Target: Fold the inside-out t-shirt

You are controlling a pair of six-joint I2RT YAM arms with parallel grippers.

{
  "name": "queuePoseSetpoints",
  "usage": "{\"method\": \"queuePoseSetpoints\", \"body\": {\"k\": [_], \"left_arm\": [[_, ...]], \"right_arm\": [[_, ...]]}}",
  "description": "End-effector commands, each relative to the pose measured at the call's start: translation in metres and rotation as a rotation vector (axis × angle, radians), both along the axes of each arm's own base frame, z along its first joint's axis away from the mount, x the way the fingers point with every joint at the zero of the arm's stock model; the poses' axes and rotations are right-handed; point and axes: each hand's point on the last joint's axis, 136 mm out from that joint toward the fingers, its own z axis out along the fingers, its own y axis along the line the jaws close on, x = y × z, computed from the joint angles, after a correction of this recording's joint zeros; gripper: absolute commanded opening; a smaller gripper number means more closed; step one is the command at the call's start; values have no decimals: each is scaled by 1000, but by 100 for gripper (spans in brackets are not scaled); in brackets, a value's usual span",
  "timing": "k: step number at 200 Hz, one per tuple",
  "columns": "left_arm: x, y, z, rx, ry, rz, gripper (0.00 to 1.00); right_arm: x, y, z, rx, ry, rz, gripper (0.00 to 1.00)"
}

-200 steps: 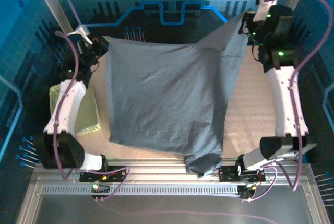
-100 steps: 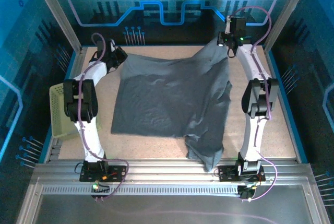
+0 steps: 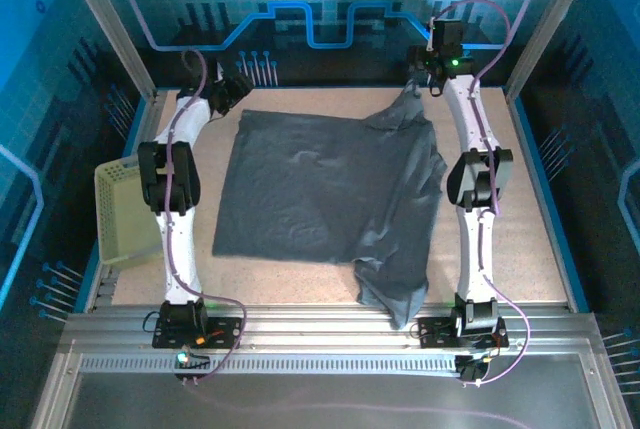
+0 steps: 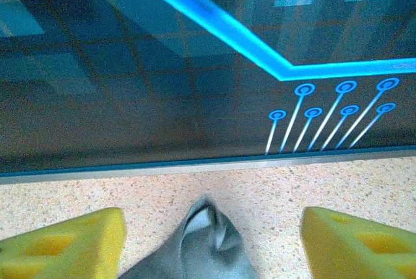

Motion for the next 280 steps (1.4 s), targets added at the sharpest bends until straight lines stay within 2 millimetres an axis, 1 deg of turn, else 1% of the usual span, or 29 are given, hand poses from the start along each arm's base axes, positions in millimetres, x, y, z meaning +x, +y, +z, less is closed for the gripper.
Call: {"method": "queuePoseSetpoints", "body": {"k": [1, 15, 17, 18, 21, 22, 25, 28, 32, 33, 47, 54, 63, 65, 73, 76, 86, 101, 122, 139, 159, 172, 189, 212, 228, 248, 261, 272, 280], "left_arm": [[-22, 29, 41, 91, 52, 88, 79], [-38, 24, 66, 116, 31, 71, 80], [-40, 22, 66, 118, 32, 66, 80], [-42, 21, 68, 119, 30, 63, 80], [-46, 18, 71, 120, 28, 56, 80], [-47, 17, 72, 121, 26, 55, 80], [-52, 13, 73, 120, 27, 46, 80], [-57, 9, 74, 120, 28, 39, 80], [-64, 4, 74, 118, 32, 31, 80], [-66, 3, 71, 118, 38, 29, 80], [-93, -17, 63, 101, 52, 1, 80], [-107, -28, 54, 90, 61, -14, 80], [-124, -40, 40, 67, 84, -28, 80], [-128, -42, 36, 61, 92, -32, 80], [-142, -53, 20, 35, 115, -51, 80], [-147, -56, 16, 27, 120, -56, 80], [-162, -65, -4, 1, 145, -76, 80], [-177, -76, -27, -48, 161, -123, 76], [-193, -75, -56, -54, 209, -125, 75], [-201, -70, -77, -82, 242, -97, 73], [-212, -62, -97, -134, 279, -44, 72], [-218, -58, -105, -147, 285, -21, 72], [-226, -51, -110, -120, 299, 5, 72], [-237, -34, -111, -86, 304, 62, 72], [-239, -28, -110, -86, 296, 87, 72], [-240, -29, -109, -100, 295, 92, 72], [-240, -29, -109, -110, 289, 106, 73], [-237, -30, -109, -113, 282, 102, 73], [-234, -32, -107, -109, 284, 97, 73]], "right_arm": [[-17, -12, 27, -22, 14, -49, 79], [-36, -14, 40, -6, 39, -54, 79], [-39, -14, 42, -4, 42, -54, 79], [-40, -14, 39, -4, 50, -55, 79], [-45, -15, 42, 2, 54, -57, 79], [-46, -15, 39, 3, 65, -58, 79], [-53, -14, 48, 12, 58, -59, 79], [-58, -13, 46, 19, 74, -58, 79], [-67, -12, 48, 33, 84, -57, 79], [-69, -11, 49, 37, 86, -56, 79], [-102, -5, 40, 105, 142, -59, 79], [-120, 0, 31, 150, 179, -55, 79], [-145, 6, 10, 210, 238, -63, 78], [-150, 8, 10, 227, 241, -64, 78], [-171, 18, -13, 283, 296, -61, 78], [-178, 21, -19, 301, 308, -53, 78], [-199, 31, -50, 340, 380, -47, 78], [-222, 43, -92, 381, 490, -46, 75], [-237, 57, -137, 422, 584, -35, 74], [-242, 58, -165, 438, 643, -63, 72], [-249, 49, -190, 428, 707, -141, 71], [-252, 38, -203, 409, 733, -204, 71], [-258, 16, -218, 391, 772, -300, 70], [-256, -12, -224, 380, 765, -388, 70], [-245, -27, -226, 381, 750, -420, 71], [-224, -39, -226, 387, 734, -438, 71], [-203, -43, -216, 383, 695, -424, 71], [-186, -51, -208, 353, 660, -435, 71], [-169, -57, -201, 339, 627, -424, 71]]}}
